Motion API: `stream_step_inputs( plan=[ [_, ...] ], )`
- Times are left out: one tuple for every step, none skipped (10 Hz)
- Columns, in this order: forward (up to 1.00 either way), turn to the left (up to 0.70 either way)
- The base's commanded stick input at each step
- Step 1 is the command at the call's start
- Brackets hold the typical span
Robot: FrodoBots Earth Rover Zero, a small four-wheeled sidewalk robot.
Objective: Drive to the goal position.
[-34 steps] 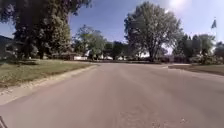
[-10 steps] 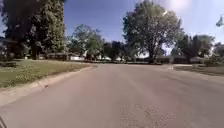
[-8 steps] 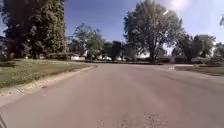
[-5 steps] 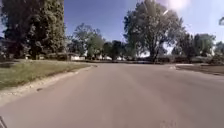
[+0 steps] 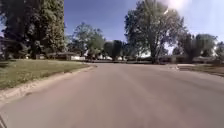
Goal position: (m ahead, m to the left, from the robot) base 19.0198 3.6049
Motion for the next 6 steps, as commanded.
stream_step_inputs(
  plan=[
    [0.70,0.00],
    [0.70,0.00],
    [0.70,0.00],
    [0.70,0.00],
    [0.70,0.00],
    [0.70,0.00]
  ],
)
